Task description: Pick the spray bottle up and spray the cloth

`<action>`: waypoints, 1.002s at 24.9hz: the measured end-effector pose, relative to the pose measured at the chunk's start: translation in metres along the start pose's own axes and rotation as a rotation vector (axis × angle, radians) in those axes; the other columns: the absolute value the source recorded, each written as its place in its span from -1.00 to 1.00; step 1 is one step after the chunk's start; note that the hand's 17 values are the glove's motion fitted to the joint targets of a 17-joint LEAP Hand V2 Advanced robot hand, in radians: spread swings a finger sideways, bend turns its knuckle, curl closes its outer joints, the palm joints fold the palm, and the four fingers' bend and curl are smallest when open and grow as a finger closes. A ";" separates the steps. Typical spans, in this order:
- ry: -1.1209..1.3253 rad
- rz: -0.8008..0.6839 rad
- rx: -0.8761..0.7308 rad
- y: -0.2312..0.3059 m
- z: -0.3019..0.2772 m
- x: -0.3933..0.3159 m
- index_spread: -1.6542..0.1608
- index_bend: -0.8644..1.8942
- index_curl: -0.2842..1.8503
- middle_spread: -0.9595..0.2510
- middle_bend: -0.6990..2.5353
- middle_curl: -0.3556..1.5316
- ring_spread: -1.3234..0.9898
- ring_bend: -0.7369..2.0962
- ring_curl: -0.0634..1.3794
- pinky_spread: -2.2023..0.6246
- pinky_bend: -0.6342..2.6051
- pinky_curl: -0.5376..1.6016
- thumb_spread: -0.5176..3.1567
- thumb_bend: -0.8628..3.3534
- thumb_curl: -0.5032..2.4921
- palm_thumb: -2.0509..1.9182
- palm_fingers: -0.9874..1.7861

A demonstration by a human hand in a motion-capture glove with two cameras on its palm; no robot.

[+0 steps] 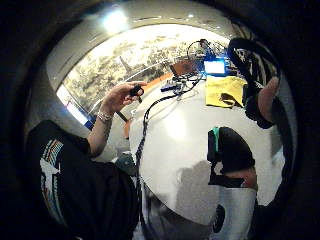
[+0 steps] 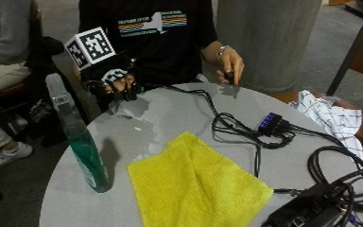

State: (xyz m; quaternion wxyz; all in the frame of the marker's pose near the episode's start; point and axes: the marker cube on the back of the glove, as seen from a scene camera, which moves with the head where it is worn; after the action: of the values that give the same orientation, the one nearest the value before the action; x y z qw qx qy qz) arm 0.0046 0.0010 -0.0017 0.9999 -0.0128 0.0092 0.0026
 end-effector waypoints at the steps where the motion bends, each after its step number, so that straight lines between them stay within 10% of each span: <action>1: 0.005 0.004 -0.010 0.001 0.000 0.002 0.72 -0.17 -0.65 0.54 -0.28 -0.50 0.10 -0.20 -0.75 0.53 -0.37 -0.43 -0.52 -0.41 -0.58 0.33 0.61; 25: 0.089 0.144 -0.146 0.015 -0.013 0.036 0.51 -0.25 -0.44 0.45 -0.37 -0.31 0.03 -0.34 -0.55 0.58 -0.39 -0.29 -0.17 -0.45 -0.47 0.41 0.35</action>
State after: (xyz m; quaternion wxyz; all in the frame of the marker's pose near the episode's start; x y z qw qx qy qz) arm 0.0404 0.0159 -0.0159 0.9921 -0.0851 0.0544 0.0747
